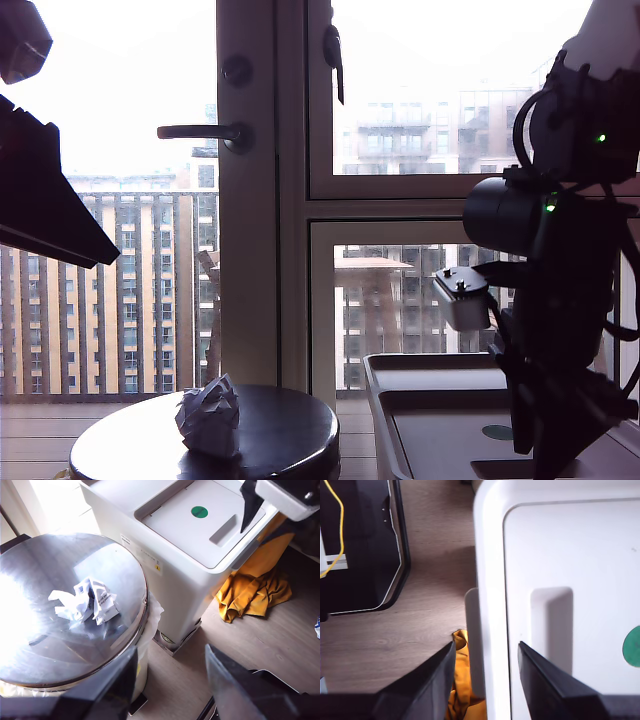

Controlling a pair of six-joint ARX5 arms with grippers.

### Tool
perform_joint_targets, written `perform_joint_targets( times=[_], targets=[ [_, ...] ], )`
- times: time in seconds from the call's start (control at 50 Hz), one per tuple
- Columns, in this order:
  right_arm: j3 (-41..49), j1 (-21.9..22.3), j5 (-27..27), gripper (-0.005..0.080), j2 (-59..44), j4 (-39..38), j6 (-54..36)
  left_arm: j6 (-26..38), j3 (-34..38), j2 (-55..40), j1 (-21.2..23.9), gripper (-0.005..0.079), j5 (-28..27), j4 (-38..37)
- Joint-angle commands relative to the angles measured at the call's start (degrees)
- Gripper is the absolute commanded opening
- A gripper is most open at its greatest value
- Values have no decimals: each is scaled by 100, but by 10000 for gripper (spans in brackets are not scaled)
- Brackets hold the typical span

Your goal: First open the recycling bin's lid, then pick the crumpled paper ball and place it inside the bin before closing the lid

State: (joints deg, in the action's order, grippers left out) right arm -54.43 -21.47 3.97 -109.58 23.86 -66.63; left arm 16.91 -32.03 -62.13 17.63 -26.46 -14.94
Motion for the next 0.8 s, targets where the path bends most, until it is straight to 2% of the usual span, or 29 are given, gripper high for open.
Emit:
perform_joint_targets(
  times=[0.0,0.36,0.78],
  targets=[
    [-11,15,2,359,-116,-66,-96,-2,-2,-55,17,393,0,39],
    [-11,203,-2,358,-254,-208,-179,-2,-4,-55,17,393,0,33],
    [-11,210,13,341,-428,-505,-245,-2,-2,-55,17,393,0,33]
  ],
)
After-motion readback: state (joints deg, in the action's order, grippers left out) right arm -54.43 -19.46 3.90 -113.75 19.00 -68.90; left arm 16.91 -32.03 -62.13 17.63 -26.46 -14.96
